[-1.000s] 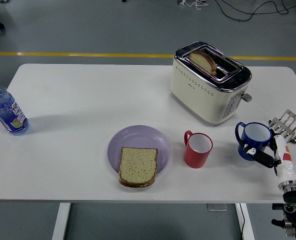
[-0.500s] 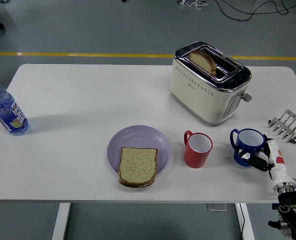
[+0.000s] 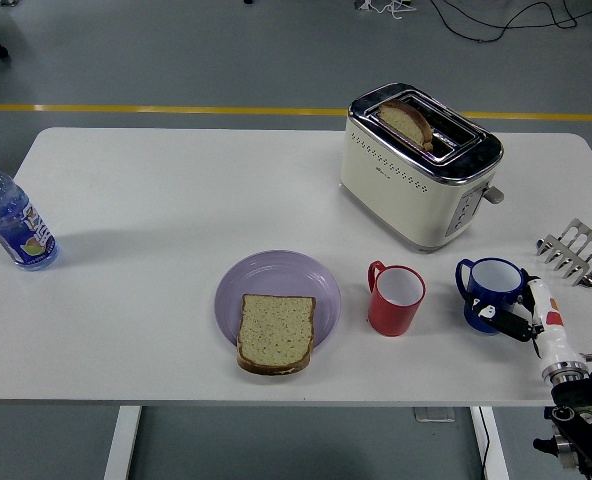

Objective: Pick up the cup,pour liquid into bread,place the cup on the desk

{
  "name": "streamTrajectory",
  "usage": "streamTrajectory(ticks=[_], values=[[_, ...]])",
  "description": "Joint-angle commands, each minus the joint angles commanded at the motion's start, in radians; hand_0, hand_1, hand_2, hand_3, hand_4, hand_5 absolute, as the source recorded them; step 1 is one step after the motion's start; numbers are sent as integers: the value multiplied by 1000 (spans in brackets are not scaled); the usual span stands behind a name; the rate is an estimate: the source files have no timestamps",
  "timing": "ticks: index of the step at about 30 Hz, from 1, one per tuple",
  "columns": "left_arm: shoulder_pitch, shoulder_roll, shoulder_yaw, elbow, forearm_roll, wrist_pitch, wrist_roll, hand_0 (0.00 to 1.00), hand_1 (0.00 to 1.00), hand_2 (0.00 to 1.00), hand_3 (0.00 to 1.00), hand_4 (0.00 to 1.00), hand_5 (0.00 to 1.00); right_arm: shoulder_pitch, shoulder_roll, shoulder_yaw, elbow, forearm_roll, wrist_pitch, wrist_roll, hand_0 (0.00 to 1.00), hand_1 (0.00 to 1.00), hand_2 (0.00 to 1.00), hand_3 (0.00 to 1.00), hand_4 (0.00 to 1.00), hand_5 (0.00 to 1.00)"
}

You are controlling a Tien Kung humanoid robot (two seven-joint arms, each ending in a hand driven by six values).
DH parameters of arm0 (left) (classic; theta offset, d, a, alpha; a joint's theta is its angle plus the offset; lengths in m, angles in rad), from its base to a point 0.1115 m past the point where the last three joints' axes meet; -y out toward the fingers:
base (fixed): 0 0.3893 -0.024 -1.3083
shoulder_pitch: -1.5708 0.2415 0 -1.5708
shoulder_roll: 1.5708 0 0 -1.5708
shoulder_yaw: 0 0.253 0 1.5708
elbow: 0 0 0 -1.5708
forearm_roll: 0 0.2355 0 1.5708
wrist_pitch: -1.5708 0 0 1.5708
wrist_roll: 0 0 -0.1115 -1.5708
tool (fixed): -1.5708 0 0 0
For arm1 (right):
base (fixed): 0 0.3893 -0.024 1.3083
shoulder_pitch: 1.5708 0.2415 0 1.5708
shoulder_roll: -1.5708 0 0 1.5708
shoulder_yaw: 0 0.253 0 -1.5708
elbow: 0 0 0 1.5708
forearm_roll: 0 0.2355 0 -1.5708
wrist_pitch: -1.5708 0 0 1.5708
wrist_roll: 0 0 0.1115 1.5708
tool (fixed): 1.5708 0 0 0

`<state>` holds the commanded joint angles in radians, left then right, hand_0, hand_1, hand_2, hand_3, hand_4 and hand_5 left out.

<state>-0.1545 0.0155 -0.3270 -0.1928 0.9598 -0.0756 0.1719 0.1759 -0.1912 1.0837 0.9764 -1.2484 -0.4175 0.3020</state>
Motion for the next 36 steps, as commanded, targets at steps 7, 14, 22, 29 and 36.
streamTrajectory(ticks=[7,14,22,29,36], values=[[0,0,0,0,0,0,0,669,736,740,631,398,998,7,4,-2,-16,6,-1,4,509,443,566,559,637,2],[0,0,-1,0,0,0,0,669,737,740,632,397,998,14,5,-8,-32,7,1,4,479,436,566,561,620,2],[1,-1,1,0,0,1,0,669,736,739,631,397,998,18,6,-15,-42,-1,9,-3,466,438,569,562,628,2],[0,0,1,0,0,0,0,669,736,740,632,397,998,14,6,-20,-44,-5,13,-8,462,440,568,561,635,2],[0,0,1,-1,0,0,0,670,736,740,631,397,998,12,5,-15,-39,-23,15,-10,448,436,566,561,652,2]])
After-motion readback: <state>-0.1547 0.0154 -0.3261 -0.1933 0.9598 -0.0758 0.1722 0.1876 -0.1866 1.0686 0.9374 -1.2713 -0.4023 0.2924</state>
